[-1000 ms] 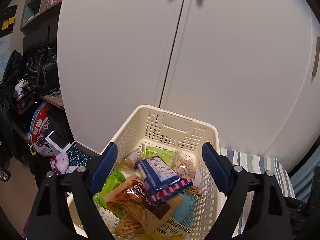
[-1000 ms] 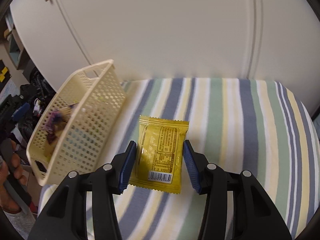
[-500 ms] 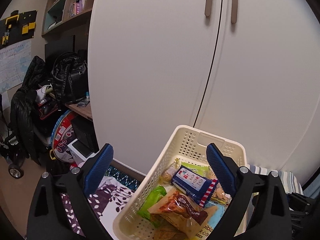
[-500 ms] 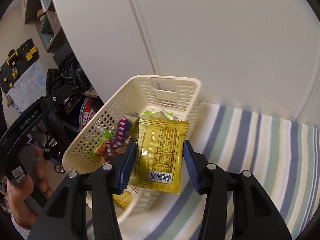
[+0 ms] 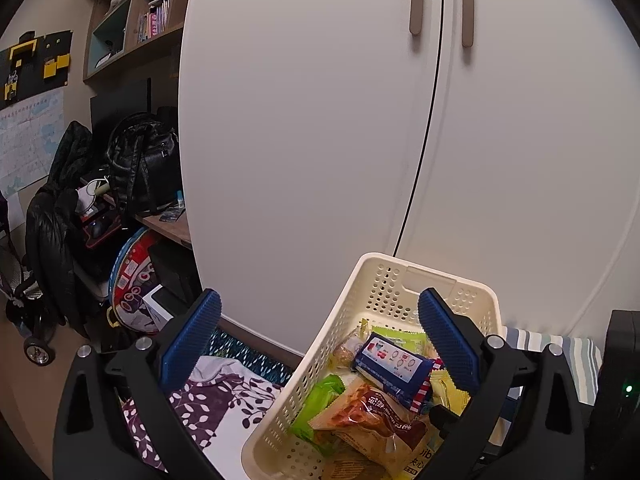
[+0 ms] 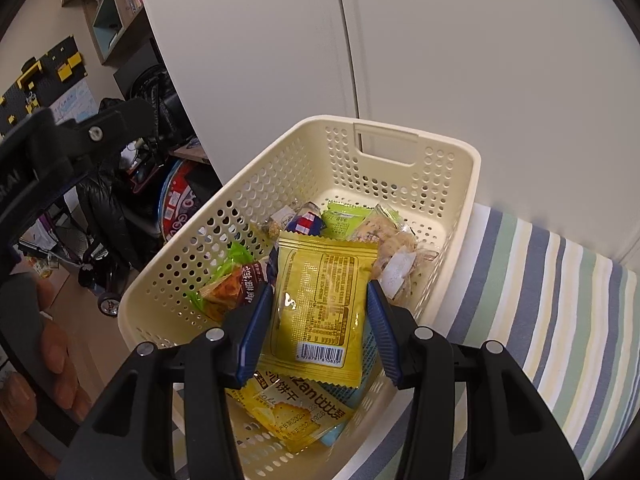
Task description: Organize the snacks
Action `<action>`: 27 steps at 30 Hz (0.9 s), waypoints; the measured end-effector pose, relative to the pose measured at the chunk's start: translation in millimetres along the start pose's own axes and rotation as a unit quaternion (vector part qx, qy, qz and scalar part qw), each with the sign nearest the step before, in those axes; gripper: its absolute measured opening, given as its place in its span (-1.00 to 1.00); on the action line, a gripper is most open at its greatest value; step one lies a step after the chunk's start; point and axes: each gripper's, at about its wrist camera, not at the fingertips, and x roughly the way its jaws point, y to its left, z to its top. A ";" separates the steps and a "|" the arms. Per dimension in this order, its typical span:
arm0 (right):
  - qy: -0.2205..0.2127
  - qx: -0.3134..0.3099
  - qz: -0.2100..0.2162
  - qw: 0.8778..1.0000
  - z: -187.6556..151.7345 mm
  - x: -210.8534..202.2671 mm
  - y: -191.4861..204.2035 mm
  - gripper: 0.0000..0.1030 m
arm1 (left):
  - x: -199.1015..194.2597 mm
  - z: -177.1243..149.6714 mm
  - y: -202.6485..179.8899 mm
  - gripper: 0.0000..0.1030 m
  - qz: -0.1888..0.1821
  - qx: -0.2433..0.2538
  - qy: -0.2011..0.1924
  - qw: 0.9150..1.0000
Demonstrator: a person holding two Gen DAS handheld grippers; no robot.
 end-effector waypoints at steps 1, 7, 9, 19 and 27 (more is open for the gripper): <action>0.001 0.000 -0.001 1.000 -1.1 0.1 -0.4 -0.04 | 0.3 -0.5 0.8 0.95 -0.002 -0.002 0.001 1.000; -0.005 0.004 -0.001 1.000 -1.4 -1.5 -5.3 0.25 | 2.7 -2.2 -1.3 0.95 -0.002 0.003 0.005 1.000; -0.006 0.005 -0.002 1.000 -2.3 -2.8 -6.6 0.25 | 2.5 -1.8 -1.1 0.95 -0.003 0.004 0.005 1.000; -0.029 -0.010 -0.002 1.000 -14.7 -22.4 -2.8 0.61 | 0.4 -0.8 -6.1 0.95 0.010 0.017 0.005 1.000; -0.062 -0.010 -0.065 0.996 -36.5 -52.3 -2.7 0.90 | -9.5 2.2 -9.6 0.95 0.022 0.030 -0.005 0.999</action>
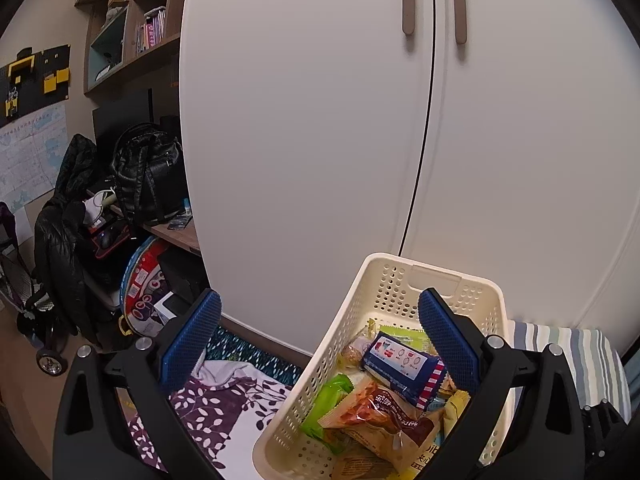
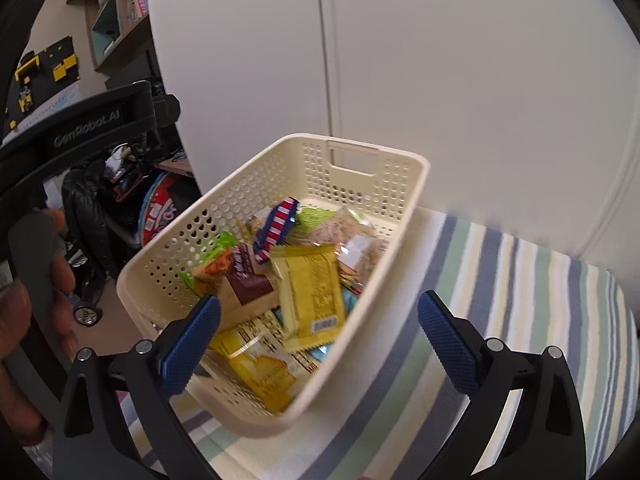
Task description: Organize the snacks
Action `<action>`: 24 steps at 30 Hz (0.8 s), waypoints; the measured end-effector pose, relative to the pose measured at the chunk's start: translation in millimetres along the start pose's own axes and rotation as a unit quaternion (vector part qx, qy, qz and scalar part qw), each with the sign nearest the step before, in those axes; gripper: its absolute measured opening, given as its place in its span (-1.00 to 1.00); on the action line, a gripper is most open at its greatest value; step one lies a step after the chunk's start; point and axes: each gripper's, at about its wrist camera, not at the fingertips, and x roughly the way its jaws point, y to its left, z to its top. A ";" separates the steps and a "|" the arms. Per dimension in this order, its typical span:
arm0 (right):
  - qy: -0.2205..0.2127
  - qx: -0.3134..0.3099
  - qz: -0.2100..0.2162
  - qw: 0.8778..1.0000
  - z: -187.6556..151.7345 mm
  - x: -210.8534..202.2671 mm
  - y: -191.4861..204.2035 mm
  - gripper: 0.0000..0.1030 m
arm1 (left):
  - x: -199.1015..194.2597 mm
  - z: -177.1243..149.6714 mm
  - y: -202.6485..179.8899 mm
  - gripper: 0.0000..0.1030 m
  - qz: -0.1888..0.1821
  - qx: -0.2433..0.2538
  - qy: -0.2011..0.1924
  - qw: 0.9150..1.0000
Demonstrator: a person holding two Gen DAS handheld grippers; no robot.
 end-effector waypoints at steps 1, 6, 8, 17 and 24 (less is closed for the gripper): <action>-0.004 0.006 -0.014 1.000 -3.6 -4.2 -1.8 0.90 | -2.7 0.8 -1.8 0.95 0.005 0.007 -0.004 1.000; -0.046 0.023 -0.039 0.998 -20.8 -39.6 -5.8 0.90 | -17.1 3.8 -8.5 0.95 0.023 0.036 -0.022 0.999; -0.064 0.015 -0.054 0.996 -27.0 -54.7 -5.6 0.90 | -19.7 5.9 -11.5 0.95 0.030 0.047 -0.023 0.998; -0.116 0.028 -0.065 0.991 -34.2 -105.5 -8.4 0.90 | -63.6 -9.6 -9.4 0.95 0.017 0.098 -0.026 0.995; -0.119 -0.006 -0.061 0.991 -42.8 -119.1 15.5 0.90 | -85.1 -40.8 21.0 0.95 0.028 0.105 -0.005 0.994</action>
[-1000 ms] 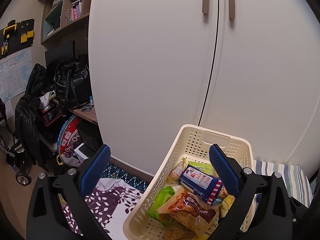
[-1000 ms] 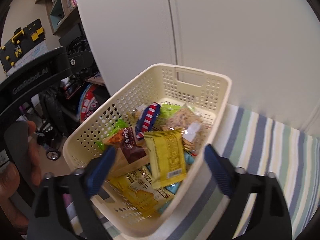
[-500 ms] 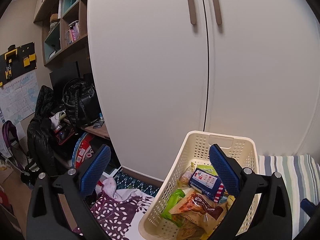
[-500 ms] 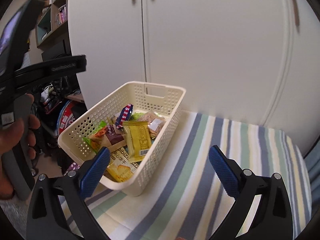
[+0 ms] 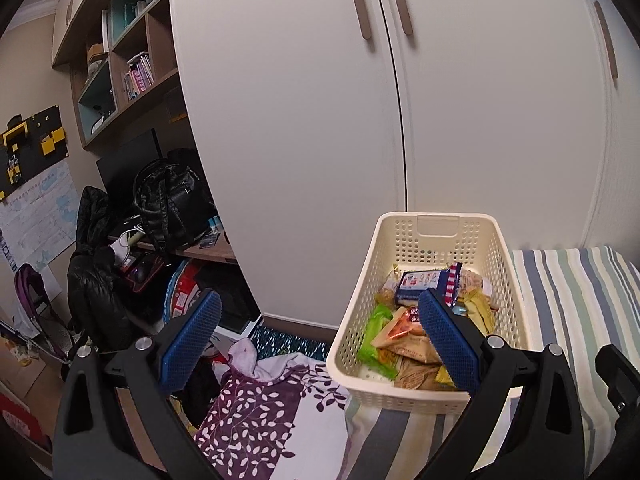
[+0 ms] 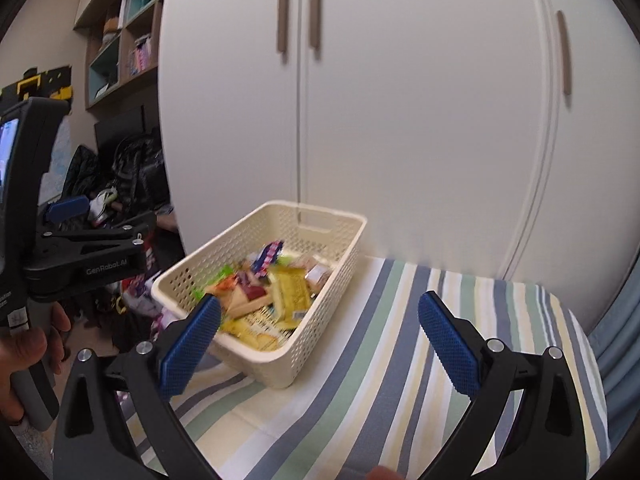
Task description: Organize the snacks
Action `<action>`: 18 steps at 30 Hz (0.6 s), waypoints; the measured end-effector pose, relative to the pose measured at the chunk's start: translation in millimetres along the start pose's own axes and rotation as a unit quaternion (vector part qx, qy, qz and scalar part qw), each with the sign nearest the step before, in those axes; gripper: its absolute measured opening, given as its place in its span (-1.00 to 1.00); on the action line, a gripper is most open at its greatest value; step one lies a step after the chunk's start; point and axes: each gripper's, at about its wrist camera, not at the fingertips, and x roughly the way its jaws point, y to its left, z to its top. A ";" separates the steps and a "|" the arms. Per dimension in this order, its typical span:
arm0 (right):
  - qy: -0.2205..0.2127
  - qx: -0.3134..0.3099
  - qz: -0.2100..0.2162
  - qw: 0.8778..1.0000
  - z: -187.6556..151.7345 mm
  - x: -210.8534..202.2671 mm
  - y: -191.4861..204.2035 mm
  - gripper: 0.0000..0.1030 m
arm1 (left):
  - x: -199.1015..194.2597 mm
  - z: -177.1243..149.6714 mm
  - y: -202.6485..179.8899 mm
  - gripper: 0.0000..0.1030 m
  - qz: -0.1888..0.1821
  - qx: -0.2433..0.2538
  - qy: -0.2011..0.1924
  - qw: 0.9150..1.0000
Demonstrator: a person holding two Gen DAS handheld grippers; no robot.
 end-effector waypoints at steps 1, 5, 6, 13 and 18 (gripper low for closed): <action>0.006 0.000 0.002 1.000 -1.2 0.7 1.2 0.90 | -1.6 -4.5 2.2 0.95 0.001 0.002 0.003 1.000; 0.016 0.006 0.021 1.000 -6.4 3.4 7.1 0.90 | -3.6 -22.9 10.3 0.95 0.014 0.010 0.020 1.000; 0.025 0.006 0.034 0.999 -7.6 5.3 9.6 0.90 | -3.5 -26.4 11.7 0.95 0.016 0.012 0.023 1.000; 0.056 -0.032 0.039 0.997 -18.9 15.9 36.7 0.90 | -3.8 -36.4 12.8 0.95 0.013 0.019 0.030 0.999; 0.072 -0.025 0.029 0.997 -22.6 27.0 38.2 0.90 | -1.8 -37.7 8.3 0.95 0.010 0.024 0.032 0.999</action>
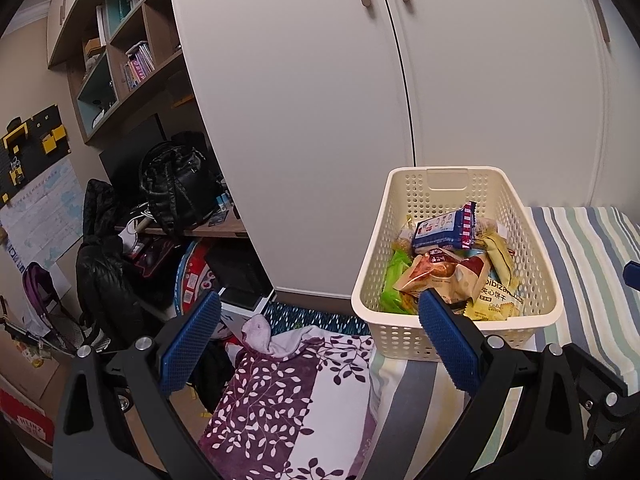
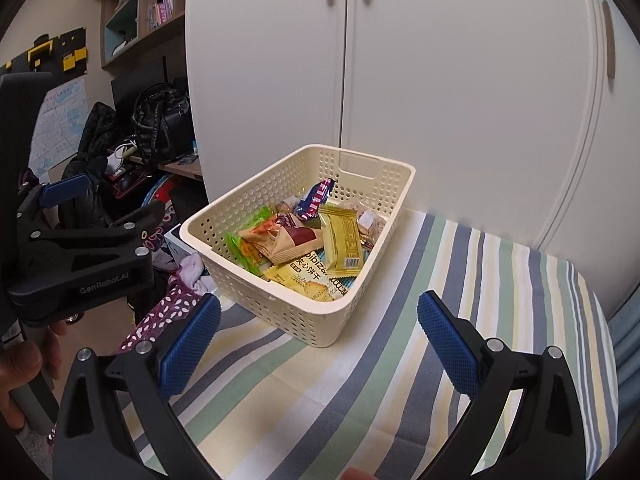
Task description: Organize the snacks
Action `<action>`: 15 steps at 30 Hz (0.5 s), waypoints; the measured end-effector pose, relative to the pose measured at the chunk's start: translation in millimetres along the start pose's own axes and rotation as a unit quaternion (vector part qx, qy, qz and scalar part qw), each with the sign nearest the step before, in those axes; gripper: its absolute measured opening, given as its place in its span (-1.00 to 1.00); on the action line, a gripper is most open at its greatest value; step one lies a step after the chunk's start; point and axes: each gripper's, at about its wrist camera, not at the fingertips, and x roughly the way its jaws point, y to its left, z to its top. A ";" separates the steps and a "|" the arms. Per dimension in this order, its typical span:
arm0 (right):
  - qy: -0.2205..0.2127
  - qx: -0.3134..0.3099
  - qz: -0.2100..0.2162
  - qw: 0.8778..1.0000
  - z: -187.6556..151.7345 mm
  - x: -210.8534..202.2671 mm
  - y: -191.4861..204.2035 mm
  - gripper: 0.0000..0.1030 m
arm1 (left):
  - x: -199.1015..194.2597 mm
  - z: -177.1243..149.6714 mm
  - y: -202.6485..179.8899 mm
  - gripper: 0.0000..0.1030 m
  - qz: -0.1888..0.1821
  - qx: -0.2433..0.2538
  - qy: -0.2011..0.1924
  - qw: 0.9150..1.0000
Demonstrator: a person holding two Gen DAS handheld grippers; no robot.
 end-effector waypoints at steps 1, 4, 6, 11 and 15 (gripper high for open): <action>0.002 0.001 -0.004 1.000 0.0 1.8 -0.4 0.90 | 0.5 -0.5 -1.3 0.95 -0.002 0.002 0.000 1.000; 0.006 0.002 -0.010 1.000 1.1 6.0 -1.9 0.90 | 2.4 -1.4 -3.8 0.95 -0.003 0.006 0.002 1.000; 0.007 0.004 -0.012 1.000 1.5 8.3 -2.7 0.90 | 3.4 -2.0 -5.0 0.95 -0.004 0.007 0.003 1.000; 0.007 0.001 -0.019 1.000 3.3 12.3 -2.2 0.90 | 3.6 -2.4 -6.0 0.95 -0.003 0.007 0.004 1.000; 0.008 0.002 -0.023 1.000 4.0 16.0 -2.6 0.90 | 5.8 -1.9 -7.0 0.95 -0.004 0.011 0.004 1.000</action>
